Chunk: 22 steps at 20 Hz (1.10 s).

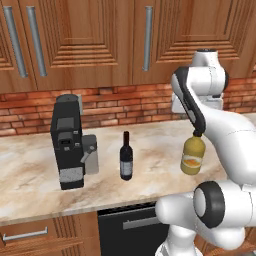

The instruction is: There is a wine glass and glass cup on the dining counter. Place the wine bottle next to the wine glass and the juice bottle next to the glass cup.

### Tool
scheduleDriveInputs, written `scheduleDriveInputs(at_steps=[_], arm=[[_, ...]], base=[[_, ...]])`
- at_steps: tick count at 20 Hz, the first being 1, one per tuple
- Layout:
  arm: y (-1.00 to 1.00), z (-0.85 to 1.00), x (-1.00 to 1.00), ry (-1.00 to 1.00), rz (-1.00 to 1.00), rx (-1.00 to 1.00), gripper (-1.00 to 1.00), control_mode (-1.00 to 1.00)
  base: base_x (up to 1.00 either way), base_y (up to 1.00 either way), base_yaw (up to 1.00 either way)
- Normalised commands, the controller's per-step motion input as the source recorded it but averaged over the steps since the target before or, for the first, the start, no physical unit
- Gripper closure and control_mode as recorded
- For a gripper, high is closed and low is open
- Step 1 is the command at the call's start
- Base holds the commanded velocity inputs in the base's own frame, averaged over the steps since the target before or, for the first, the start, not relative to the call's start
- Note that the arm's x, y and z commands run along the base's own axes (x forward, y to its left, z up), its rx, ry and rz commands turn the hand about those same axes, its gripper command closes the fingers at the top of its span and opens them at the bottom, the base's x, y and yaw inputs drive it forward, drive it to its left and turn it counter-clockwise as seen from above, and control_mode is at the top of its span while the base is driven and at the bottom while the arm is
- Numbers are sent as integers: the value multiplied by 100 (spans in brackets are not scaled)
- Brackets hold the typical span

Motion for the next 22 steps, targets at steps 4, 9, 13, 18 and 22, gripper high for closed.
scheduleDriveInputs(at_steps=[4, 9, 13, 18, 22], arm=[[-44, -9, -15, 1, -2, 0, -100, -100], [-29, -25, -32, -23, 0, 0, -100, -100], [-19, -27, -11, -23, 0, 0, -100, -100], [-12, -18, 8, -9, 0, 0, -100, -100], [0, -4, 29, 11, -3, 0, -100, -100]], base=[[0, 0, 0], [0, 0, 0], [0, 0, 0], [0, 0, 0], [0, 0, 0]])
